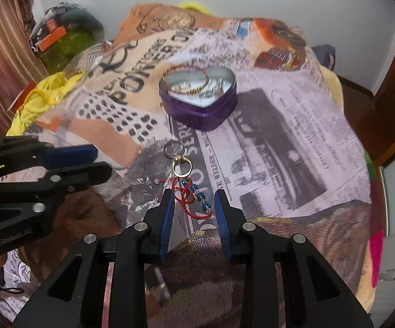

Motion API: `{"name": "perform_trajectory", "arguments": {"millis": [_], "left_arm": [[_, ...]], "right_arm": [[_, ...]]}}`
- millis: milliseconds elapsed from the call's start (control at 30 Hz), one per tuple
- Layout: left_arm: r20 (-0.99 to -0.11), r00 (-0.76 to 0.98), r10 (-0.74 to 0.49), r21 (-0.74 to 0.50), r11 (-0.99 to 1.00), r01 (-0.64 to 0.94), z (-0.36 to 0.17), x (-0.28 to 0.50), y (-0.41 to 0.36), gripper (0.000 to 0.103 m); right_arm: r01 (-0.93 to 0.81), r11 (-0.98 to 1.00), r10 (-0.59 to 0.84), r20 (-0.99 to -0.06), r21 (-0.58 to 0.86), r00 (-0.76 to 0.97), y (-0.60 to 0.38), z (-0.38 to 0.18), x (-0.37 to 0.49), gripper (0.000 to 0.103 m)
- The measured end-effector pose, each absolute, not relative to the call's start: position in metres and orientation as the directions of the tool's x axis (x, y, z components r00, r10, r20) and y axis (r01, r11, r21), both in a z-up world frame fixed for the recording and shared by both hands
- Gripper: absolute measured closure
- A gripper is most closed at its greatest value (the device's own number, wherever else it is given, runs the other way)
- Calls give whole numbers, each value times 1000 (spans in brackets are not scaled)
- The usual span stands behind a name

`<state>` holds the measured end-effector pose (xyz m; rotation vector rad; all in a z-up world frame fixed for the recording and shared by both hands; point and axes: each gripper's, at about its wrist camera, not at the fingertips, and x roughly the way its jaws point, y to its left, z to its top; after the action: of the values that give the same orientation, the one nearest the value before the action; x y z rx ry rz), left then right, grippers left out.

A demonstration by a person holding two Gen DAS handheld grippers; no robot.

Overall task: Organize jewelry
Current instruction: 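Grasp the red beaded string with the right tool while the left tool approaches gold rings, then grasp a gold ring with the left tool while the right tool lifts the red string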

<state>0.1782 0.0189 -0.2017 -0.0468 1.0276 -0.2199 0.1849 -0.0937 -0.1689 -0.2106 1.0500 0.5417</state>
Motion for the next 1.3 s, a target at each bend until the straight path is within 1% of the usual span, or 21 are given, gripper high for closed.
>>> {"name": "perform_trajectory", "arguments": {"millis": [67,300,367,567,967,1300], "left_arm": [[-846,491,-206,-148,977,155,-205,180,21,78],[-853,476,-216,-162,975,152,-212,184,20,79],[-853,474,-219,-162,974,160,-212,185,17,79],[-856,462,-232,-168,970,177,-216,190,8,79],[-860,430,-274,-190,955,228,-224,210,-22,78],[-860,432,-271,-184,955,233,-234,229,-32,79]], "right_arm": [[-523,847,322,-873,93,366,-93,-176,186,76],[-537,836,362,-852,117,378,-98,-177,182,76],[-542,832,365,-853,120,373,-99,-178,181,95],[-538,833,381,-841,130,385,-102,-174,180,95],[-445,885,375,-776,137,507,-146,-139,194,95],[-413,899,366,-767,145,527,-162,-137,203,95]]}}
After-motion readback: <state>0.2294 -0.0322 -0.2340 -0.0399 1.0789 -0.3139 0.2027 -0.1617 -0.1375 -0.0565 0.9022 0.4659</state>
